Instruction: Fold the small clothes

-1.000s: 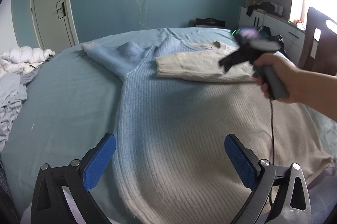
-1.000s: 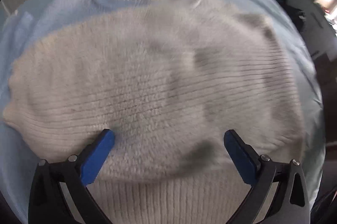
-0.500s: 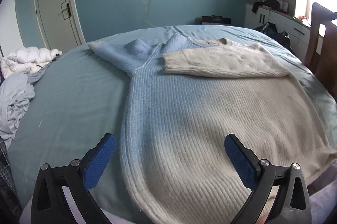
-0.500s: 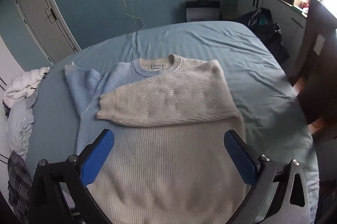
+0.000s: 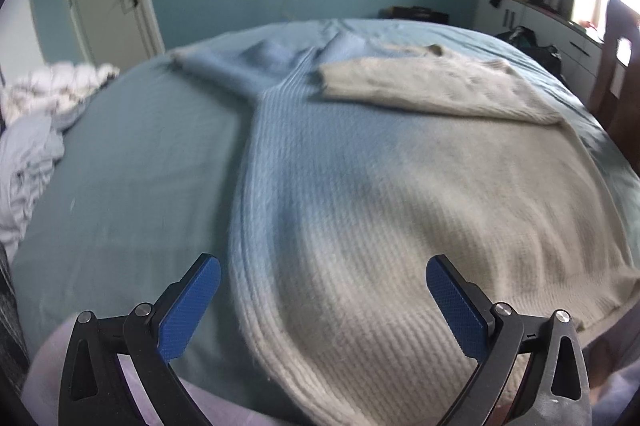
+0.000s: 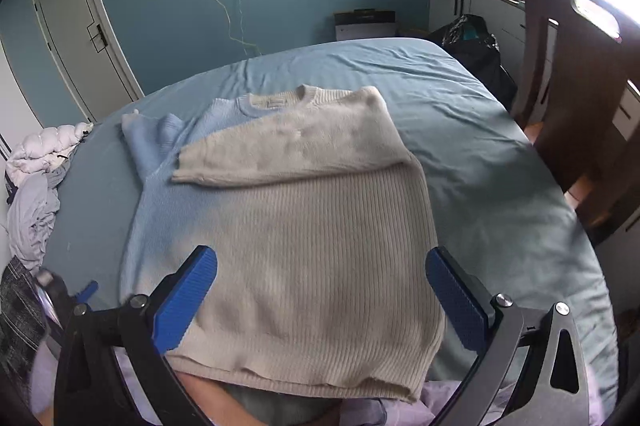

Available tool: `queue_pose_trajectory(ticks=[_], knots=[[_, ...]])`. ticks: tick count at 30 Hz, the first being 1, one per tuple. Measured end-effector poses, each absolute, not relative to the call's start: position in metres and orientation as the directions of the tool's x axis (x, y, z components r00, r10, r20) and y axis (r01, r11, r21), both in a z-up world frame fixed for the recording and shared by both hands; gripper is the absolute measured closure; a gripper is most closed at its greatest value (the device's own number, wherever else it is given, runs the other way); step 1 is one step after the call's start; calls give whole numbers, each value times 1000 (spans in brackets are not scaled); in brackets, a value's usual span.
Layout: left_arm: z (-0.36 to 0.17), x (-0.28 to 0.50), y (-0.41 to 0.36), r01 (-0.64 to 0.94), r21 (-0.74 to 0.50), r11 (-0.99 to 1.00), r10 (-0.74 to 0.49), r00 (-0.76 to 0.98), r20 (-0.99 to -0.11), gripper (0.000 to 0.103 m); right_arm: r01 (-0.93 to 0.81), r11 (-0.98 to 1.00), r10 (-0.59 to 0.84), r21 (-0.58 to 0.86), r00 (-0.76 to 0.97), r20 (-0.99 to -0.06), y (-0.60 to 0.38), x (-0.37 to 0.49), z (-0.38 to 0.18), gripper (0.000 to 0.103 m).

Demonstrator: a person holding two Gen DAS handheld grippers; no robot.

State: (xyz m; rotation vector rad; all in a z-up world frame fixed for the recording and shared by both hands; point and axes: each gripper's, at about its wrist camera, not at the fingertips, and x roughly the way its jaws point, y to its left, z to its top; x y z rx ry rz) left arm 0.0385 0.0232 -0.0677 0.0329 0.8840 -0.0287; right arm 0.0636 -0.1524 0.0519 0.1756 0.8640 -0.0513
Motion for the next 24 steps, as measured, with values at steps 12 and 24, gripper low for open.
queue_pose_trajectory(ticks=[12, 24], knots=[[-98, 49, 36, -40, 4, 999, 25, 545, -838, 0, 88, 989, 32, 118, 656, -754, -278, 92, -19, 1], [-56, 27, 23, -24, 50, 998, 53, 665, -745, 0, 183, 956, 36, 229, 701, -712, -371, 93, -36, 1]])
